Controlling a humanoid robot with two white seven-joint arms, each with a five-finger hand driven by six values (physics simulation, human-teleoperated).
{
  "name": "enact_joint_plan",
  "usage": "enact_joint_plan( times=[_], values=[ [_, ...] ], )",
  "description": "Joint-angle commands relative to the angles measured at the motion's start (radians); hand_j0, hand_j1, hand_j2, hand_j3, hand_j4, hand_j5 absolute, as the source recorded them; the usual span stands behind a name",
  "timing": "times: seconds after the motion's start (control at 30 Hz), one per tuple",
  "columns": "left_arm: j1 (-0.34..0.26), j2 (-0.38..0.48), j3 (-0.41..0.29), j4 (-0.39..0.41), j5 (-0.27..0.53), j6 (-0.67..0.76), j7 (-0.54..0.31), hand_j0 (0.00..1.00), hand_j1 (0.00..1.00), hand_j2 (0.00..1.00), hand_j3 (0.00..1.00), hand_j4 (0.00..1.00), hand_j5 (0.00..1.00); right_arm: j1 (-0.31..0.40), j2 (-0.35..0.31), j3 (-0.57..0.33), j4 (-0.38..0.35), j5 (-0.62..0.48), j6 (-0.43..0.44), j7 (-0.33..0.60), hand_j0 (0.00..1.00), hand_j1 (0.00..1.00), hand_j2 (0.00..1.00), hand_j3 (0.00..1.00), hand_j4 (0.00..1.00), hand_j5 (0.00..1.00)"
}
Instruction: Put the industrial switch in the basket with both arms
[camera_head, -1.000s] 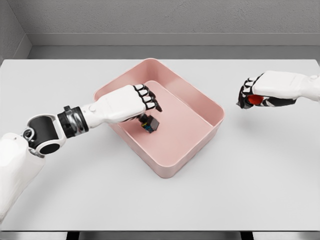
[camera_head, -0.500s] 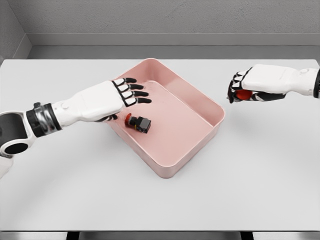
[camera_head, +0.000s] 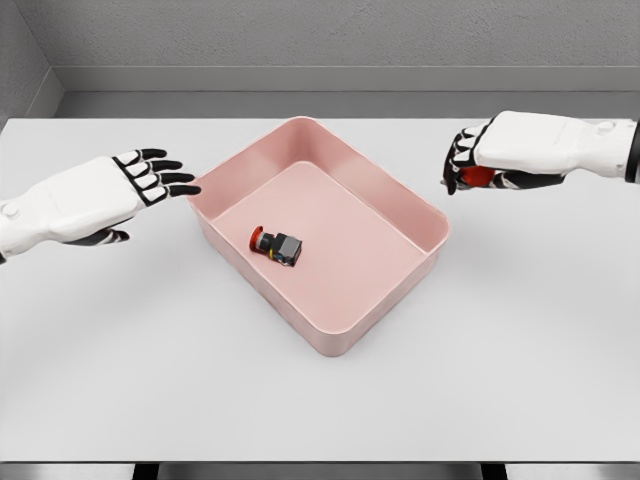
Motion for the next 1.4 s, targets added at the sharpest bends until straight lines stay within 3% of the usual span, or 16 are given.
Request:
enact_joint_plan(
  times=[0.0, 0.33, 0.97, 1.1, 1.2, 1.23, 1.37],
  values=[
    [0.000, 0.003, 0.002, 0.004, 0.005, 0.001, 0.000, 1.00, 1.00, 1.00, 1.00, 1.00, 1.00, 0.000, 0.004, -0.001, -0.006, -0.008, 0.002, 0.006, 0.50, 0.50, 0.50, 0.50, 0.50, 0.50],
    [-0.002, 0.005, -0.001, 0.007, 0.006, 0.001, 0.000, 1.00, 1.00, 1.00, 1.00, 1.00, 1.00, -0.021, 0.062, 0.001, -0.011, -0.023, 0.002, 0.013, 0.50, 0.50, 0.50, 0.50, 0.50, 0.50],
    [0.000, 0.000, -0.004, 0.007, 0.005, 0.001, 0.000, 1.00, 1.00, 1.00, 1.00, 1.00, 1.00, -0.043, 0.260, 0.042, -0.003, -0.024, 0.018, 0.059, 0.51, 0.51, 0.51, 0.51, 0.51, 0.51],
    [-0.002, 0.005, -0.001, 0.009, 0.005, 0.001, 0.000, 1.00, 1.00, 1.00, 1.00, 1.00, 1.00, -0.052, 0.288, 0.047, 0.000, -0.021, 0.031, 0.064, 0.61, 0.61, 0.61, 0.61, 0.61, 0.61],
    [0.000, 0.005, -0.001, 0.009, 0.006, 0.001, 0.000, 1.00, 1.00, 1.00, 1.00, 1.00, 1.00, -0.052, 0.297, 0.047, 0.007, -0.021, 0.071, 0.062, 0.96, 0.96, 0.96, 0.96, 0.96, 0.96],
    [0.000, 0.005, -0.001, 0.009, 0.006, 0.001, 0.000, 1.00, 1.00, 1.00, 1.00, 1.00, 1.00, -0.055, 0.297, 0.045, 0.011, -0.021, 0.074, 0.061, 1.00, 1.00, 1.00, 1.00, 1.00, 1.00],
    [0.000, 0.003, -0.001, 0.007, 0.006, 0.001, 0.000, 1.00, 1.00, 1.00, 1.00, 1.00, 1.00, -0.064, 0.295, 0.042, 0.015, -0.020, 0.073, 0.061, 1.00, 1.00, 1.00, 1.00, 1.00, 1.00]
  ],
)
